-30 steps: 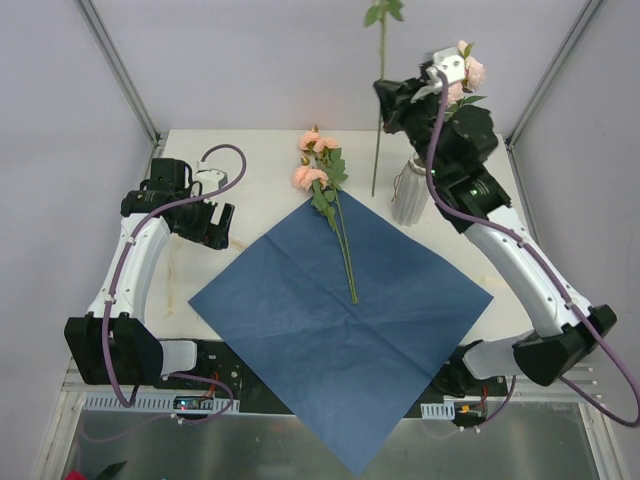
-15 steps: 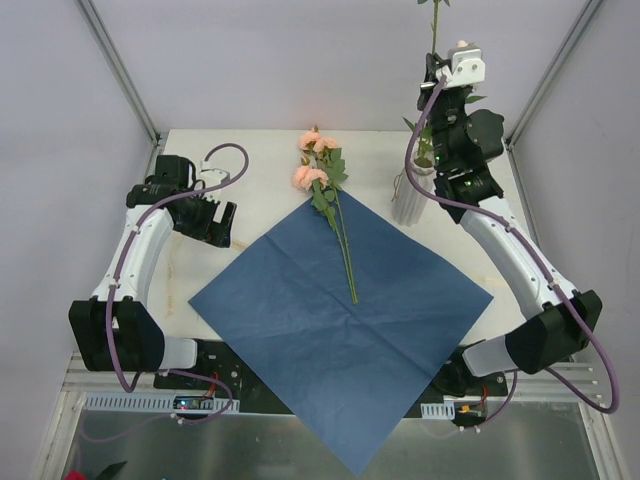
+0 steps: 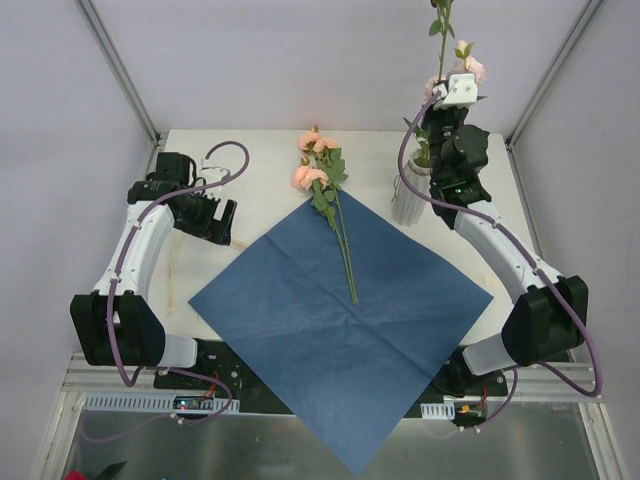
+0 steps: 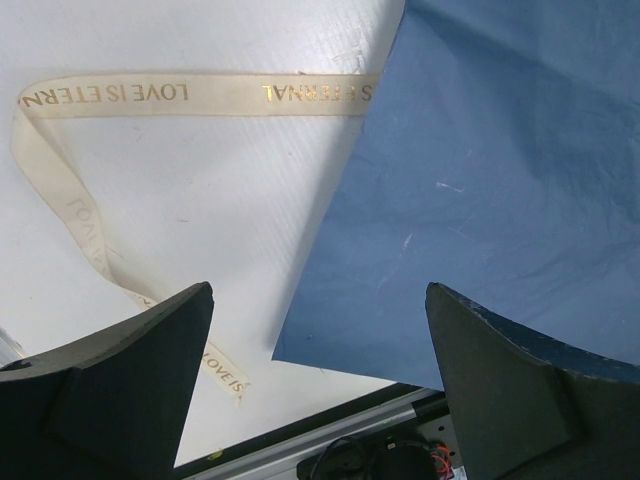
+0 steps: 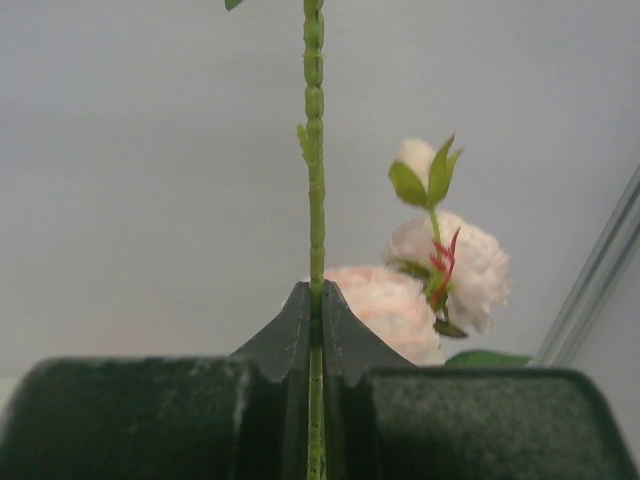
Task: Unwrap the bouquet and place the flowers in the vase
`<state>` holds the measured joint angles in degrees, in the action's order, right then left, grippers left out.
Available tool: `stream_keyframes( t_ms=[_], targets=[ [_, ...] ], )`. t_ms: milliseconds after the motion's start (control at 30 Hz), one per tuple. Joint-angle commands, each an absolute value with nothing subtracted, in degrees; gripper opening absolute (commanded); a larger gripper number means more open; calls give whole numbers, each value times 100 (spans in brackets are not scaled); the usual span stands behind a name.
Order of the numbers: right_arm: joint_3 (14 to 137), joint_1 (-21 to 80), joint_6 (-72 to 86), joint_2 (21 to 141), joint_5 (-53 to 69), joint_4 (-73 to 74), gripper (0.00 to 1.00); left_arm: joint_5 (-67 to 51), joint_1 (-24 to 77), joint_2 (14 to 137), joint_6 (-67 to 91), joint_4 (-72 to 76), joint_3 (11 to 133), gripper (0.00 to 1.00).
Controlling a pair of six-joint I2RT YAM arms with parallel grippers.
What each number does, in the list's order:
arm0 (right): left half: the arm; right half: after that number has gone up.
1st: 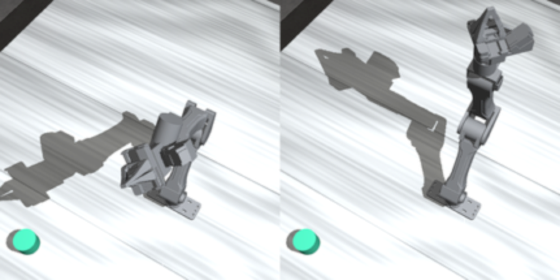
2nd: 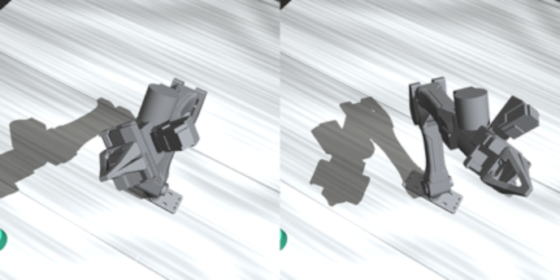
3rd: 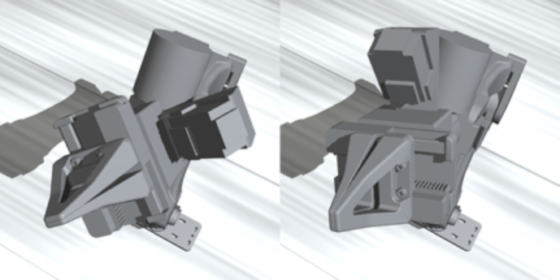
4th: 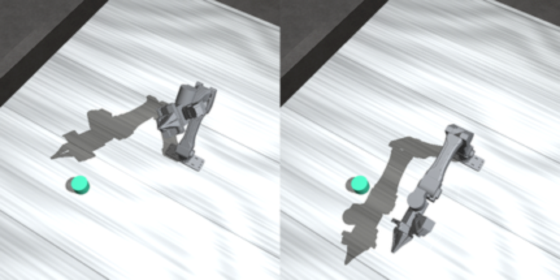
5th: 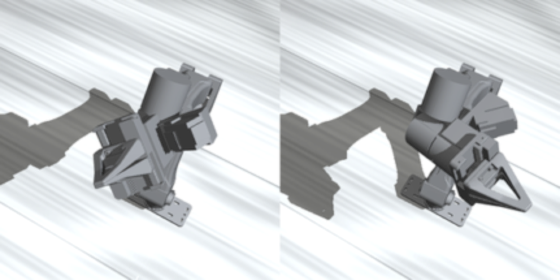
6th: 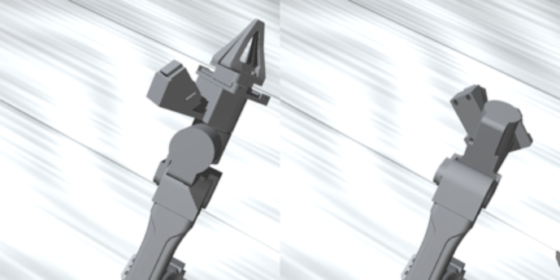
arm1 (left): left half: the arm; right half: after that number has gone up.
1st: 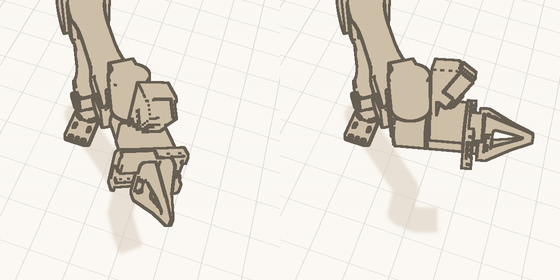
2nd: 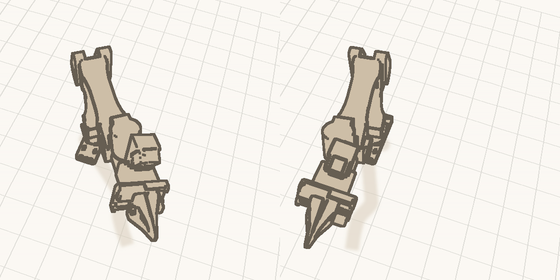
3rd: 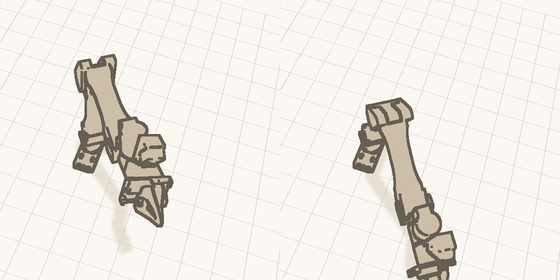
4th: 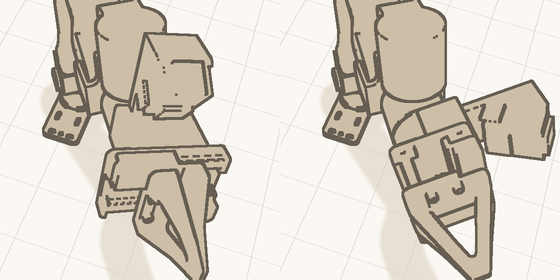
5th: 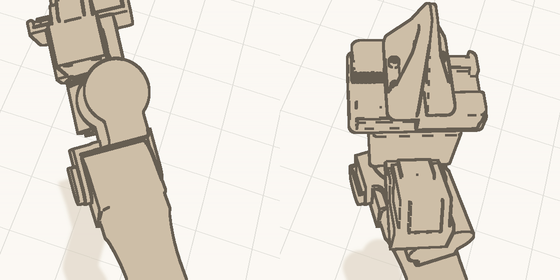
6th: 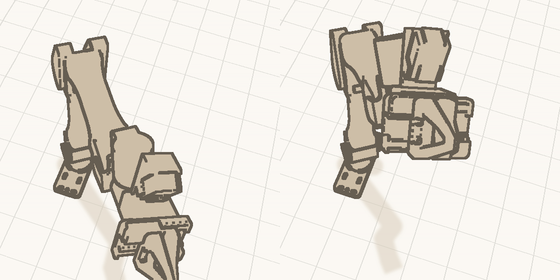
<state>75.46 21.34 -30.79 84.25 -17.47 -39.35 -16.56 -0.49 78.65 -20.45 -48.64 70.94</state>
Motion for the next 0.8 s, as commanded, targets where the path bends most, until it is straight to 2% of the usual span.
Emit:
stream_keyframes(
  t_ms=[0, 33, 133, 200, 267, 500, 667, 767],
  targets=[
    [6867, 2136, -2655, 8017, -2363, -4631, 5, -1810, -123, 7840, -2144, -4878, 7321, 87],
    [6760, 2136, -2611, 7955, -2364, -4632, 6, -1802, -114, 7831, -2127, -4887, 7321, 88],
    [6383, 2144, -2461, 7717, -2390, -4501, 20, -1767, -114, 7796, -2179, -4887, 7339, 88],
    [6206, 2180, -2347, 7498, -2548, -4465, 36, -1723, -123, 7752, -2215, -4887, 7313, 88],
    [5942, 2302, -2320, 7244, -2741, -4465, 58, -1705, -123, 7682, -2241, -4878, 7278, 88],
    [5432, 3145, -2847, 6601, -3128, -4509, 63, -1749, -123, 7489, -2224, -4887, 7137, 88],
    [5563, 3788, -2445, 6565, -2719, -3422, 64, -1749, -123, 7392, -2206, -4878, 7067, 88],
    [6045, 3867, -1768, 7011, -2243, -2052, 65, -1749, -123, 7374, -2171, -4878, 7049, 88]
  ],
)
